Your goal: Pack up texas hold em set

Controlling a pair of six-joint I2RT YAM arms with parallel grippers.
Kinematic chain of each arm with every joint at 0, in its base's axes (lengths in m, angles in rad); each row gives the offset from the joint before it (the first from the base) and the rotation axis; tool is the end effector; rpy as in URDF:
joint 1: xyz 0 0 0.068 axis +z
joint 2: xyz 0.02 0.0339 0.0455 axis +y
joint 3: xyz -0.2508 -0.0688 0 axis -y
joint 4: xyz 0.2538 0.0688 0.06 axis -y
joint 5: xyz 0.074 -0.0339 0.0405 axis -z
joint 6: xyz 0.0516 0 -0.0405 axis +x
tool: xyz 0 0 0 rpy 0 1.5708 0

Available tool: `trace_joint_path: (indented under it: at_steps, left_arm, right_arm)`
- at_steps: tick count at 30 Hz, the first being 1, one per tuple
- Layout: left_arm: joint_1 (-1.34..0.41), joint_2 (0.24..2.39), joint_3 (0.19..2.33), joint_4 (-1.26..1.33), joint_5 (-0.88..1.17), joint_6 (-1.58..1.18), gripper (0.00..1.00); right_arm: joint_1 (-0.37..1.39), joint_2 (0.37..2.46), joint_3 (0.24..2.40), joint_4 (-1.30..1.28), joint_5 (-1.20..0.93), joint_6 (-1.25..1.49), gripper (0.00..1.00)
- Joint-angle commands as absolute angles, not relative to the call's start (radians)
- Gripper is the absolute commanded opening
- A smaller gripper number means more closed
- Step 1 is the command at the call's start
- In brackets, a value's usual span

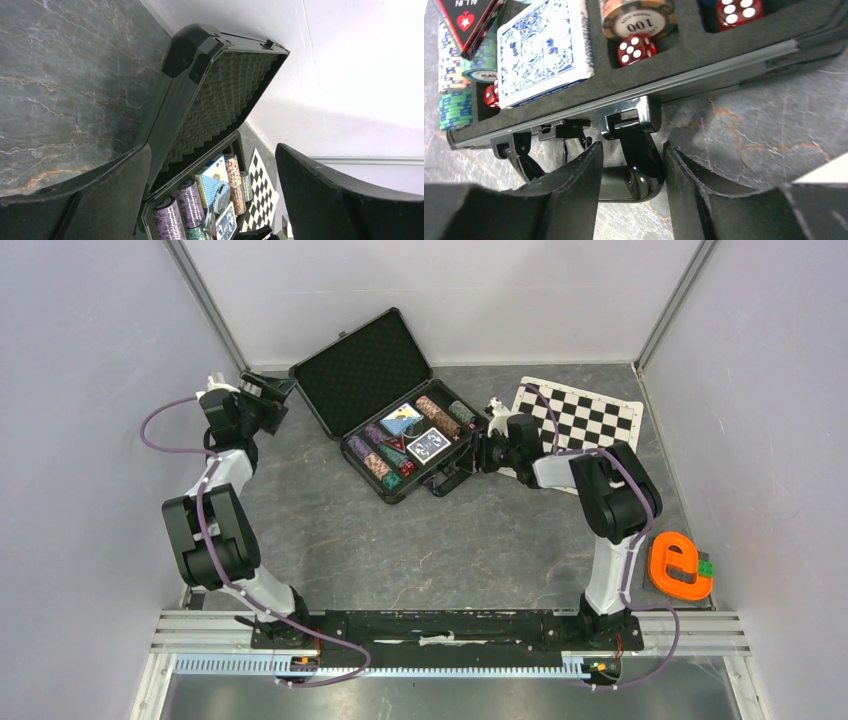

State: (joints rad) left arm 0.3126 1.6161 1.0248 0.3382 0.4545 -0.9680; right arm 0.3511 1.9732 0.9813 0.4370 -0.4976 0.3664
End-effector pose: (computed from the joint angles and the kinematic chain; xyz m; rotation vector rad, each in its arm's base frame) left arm 0.3800 0.0990 0.2422 -0.8429 1.6879 -0.8694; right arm 0.3753 0.1637 0.1018 -0.2912 2.1793 0.9434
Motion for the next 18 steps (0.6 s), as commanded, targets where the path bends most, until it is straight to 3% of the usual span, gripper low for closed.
trace_joint_path:
  at_steps: [1, 4, 10, 15, 18]
  left_arm:
    - [0.313, 1.597, 1.036, 0.399, 0.493, -1.012, 1.00]
    - [0.313, 1.594, 1.056, 0.356, 0.483, -0.990, 1.00]
    - [0.313, 1.591, 1.057, 0.345, 0.480, -0.976, 0.99]
    - [0.310, 1.581, 1.057, 0.341, 0.479, -0.973, 0.99]
    - [0.304, 1.562, 1.057, 0.330, 0.476, -0.961, 0.99]
  right_arm:
    - [0.363, 1.902, 1.007, 0.326, -0.378, 0.285, 0.49]
    - [0.374, 1.944, 1.057, 0.253, -0.316, 0.236, 0.43]
    - [0.407, 2.003, 1.116, 0.209, -0.269, 0.238, 0.39]
    - [0.498, 2.005, 1.193, 0.024, -0.057, 0.162, 0.38]
    - [0.507, 1.995, 1.184, -0.070, -0.040, 0.160, 0.34]
